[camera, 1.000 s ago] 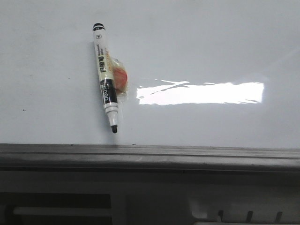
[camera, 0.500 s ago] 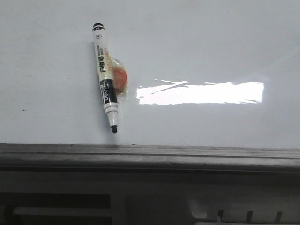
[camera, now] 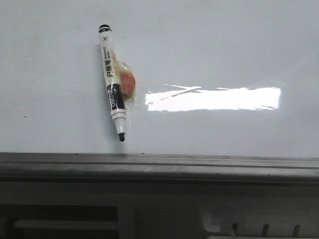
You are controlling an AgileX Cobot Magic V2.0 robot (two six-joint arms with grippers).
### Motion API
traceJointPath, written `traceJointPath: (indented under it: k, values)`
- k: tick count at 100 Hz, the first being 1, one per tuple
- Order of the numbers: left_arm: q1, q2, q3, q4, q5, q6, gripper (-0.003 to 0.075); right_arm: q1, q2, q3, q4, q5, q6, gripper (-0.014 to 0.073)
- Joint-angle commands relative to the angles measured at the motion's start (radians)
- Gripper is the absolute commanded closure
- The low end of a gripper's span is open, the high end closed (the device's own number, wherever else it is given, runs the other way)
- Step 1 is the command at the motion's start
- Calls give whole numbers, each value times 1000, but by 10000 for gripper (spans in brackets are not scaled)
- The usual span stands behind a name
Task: Write number 6 on whiteboard
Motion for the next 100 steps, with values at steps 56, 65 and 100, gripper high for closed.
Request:
traceJointPath:
  k: [56, 65, 100]
  values:
    - [-9, 319, -443, 250, 301, 164, 732, -5, 94, -455, 122, 955, -133, 657]
    - [-9, 445, -513, 258, 365, 232, 685, -5, 134, -526, 70, 1011, -168, 657]
    - [-175, 736, -576, 14, 371, 315, 384, -5, 172, -627, 101, 1028, -168, 248]
